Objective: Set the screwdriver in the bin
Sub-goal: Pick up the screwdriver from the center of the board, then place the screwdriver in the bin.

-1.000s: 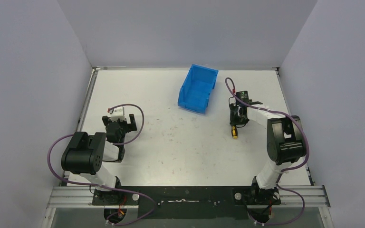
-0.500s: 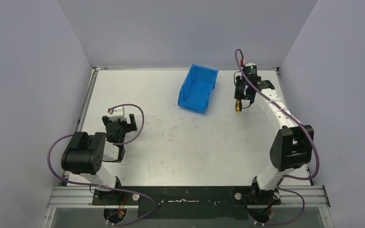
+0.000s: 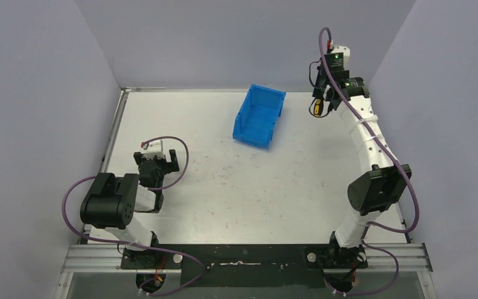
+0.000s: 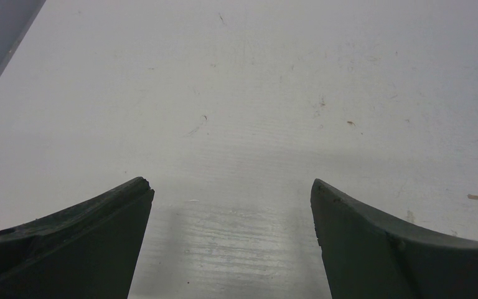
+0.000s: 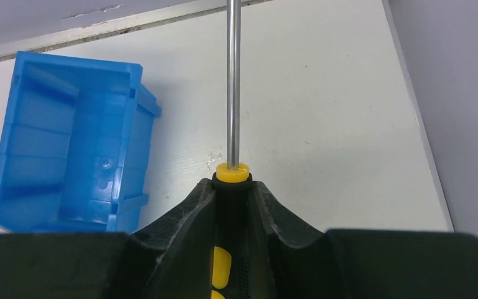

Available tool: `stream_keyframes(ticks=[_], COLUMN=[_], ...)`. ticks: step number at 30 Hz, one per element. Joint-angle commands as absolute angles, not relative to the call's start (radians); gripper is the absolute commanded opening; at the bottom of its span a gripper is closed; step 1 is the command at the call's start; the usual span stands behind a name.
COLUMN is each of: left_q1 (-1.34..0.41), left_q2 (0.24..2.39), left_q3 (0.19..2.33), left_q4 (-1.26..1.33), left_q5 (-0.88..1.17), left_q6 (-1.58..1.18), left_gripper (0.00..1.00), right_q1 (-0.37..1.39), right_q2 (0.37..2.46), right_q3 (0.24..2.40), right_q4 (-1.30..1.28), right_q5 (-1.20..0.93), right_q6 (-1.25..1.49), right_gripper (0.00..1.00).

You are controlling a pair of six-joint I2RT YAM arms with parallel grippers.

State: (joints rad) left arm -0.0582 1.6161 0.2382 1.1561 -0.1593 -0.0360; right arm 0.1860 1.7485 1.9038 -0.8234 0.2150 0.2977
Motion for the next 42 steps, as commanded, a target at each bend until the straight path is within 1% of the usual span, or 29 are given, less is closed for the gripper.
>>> stream_keyframes(ticks=[1, 5, 11, 18, 23, 29, 34, 42], left_q1=[-0.060, -0.060, -0.060, -0.060, -0.060, -0.060, -0.060, -0.060], left_q2=[1.611, 1.612, 1.610, 1.611, 1.611, 1.612, 1.610, 1.611], left_q3=[0.255, 0.254, 0.254, 0.255, 0.255, 0.255, 0.254, 0.255], left_q4=[1.210, 1.210, 1.210, 1.210, 1.209, 1.210, 1.210, 1.211], left_q5=[-0.155, -0.155, -0.155, -0.155, -0.155, -0.155, -0.155, -0.155], left_q6=[-0.030, -0.030, -0.029, -0.030, -0.030, -0.030, -0.030, -0.030], left_gripper=[0.97, 0.97, 0.97, 0.97, 0.97, 0.97, 0.97, 0.97], right_q1=[0.251, 0.289, 0.371, 0.476, 0.521, 0.536, 0.538, 0.538], right_q2=[1.769, 1.787, 1.824, 1.906, 1.960, 2.036, 2.064, 2.077], right_q3=[1.957, 1.981, 1.999, 2.030, 2.015, 2.040, 1.995, 1.811], right_q4=[-0.824, -0.795, -0.738, -0.651, -0.527, -0.471, -0.400, -0.166], right_q5=[0.304, 0.311, 0.384, 0.443, 0.428, 0.413, 0.405, 0.351], right_q6=[0.375, 0.407, 0.467, 0.520, 0.515, 0.506, 0.468, 0.337], right_gripper=[0.00, 0.00, 0.00, 0.00, 0.00, 0.00, 0.00, 0.00])
